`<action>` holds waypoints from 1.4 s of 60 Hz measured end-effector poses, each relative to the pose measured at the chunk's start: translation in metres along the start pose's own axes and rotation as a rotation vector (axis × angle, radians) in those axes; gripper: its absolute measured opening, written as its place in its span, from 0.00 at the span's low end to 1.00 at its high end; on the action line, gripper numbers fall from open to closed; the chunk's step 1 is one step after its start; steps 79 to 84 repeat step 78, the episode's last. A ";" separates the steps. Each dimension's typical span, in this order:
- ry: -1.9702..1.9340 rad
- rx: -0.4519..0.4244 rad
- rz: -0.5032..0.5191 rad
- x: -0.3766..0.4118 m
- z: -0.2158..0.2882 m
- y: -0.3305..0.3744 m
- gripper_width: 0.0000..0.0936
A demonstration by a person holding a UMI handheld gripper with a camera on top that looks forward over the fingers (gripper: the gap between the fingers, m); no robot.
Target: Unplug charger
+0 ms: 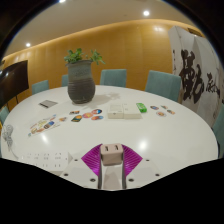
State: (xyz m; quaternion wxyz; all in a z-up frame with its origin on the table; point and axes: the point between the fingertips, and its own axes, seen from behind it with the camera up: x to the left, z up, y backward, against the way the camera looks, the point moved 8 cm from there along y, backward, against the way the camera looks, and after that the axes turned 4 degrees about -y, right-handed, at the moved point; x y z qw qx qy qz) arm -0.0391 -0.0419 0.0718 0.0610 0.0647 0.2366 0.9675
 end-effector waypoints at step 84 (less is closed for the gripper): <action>0.094 -0.128 -0.101 0.002 -0.058 0.239 0.93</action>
